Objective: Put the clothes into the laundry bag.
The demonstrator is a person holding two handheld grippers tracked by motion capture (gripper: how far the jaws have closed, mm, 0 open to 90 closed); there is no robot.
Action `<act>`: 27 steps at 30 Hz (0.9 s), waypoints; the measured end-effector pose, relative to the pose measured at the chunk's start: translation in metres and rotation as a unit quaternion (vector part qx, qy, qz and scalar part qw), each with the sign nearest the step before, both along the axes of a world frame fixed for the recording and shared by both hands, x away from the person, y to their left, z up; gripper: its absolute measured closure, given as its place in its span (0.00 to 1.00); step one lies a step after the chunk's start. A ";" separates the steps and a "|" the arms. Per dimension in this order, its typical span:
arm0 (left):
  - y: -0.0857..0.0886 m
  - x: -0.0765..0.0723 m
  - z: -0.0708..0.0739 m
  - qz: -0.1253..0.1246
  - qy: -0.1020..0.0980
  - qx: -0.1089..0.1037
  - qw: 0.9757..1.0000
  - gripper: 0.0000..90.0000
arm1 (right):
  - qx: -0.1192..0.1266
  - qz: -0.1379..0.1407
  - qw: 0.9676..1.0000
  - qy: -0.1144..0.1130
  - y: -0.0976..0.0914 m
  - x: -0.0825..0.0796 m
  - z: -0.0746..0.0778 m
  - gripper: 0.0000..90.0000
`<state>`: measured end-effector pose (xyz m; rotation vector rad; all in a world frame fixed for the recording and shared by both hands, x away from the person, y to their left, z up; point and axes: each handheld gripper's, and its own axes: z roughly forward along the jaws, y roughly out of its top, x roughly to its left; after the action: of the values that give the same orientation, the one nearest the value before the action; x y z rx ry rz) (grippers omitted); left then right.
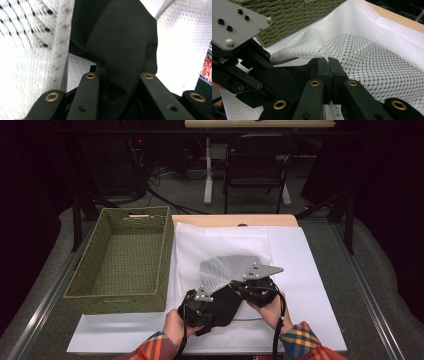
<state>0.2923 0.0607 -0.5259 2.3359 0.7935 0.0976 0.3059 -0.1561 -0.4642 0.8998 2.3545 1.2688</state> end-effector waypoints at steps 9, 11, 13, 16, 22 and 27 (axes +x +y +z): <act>-0.001 0.005 0.002 0.006 -0.005 -0.011 1.000 0.87 | 0.001 0.000 1.000 0.003 0.000 0.001 -0.001 1.00; -0.002 0.007 0.002 0.005 -0.008 -0.009 1.000 0.87 | 0.000 0.000 1.000 0.002 -0.001 0.001 -0.001 1.00; -0.003 0.008 0.002 0.006 -0.007 -0.012 1.000 0.87 | 0.000 0.000 1.000 0.003 -0.001 0.002 -0.001 1.00; -0.005 0.009 0.003 0.008 -0.007 -0.013 1.000 0.87 | 0.001 -0.001 1.000 0.003 -0.001 0.001 -0.001 0.99; -0.012 0.015 0.005 0.006 -0.017 -0.016 1.000 0.87 | 0.004 0.000 1.000 0.001 -0.001 0.001 0.000 0.99; -0.016 0.019 0.003 0.011 -0.019 -0.021 1.000 0.87 | 0.007 -0.001 1.000 0.002 -0.003 0.002 0.000 0.99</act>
<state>0.3117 0.0449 -0.5231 2.2801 0.7964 0.1338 0.3074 -0.1591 -0.4638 0.9093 2.3516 1.2851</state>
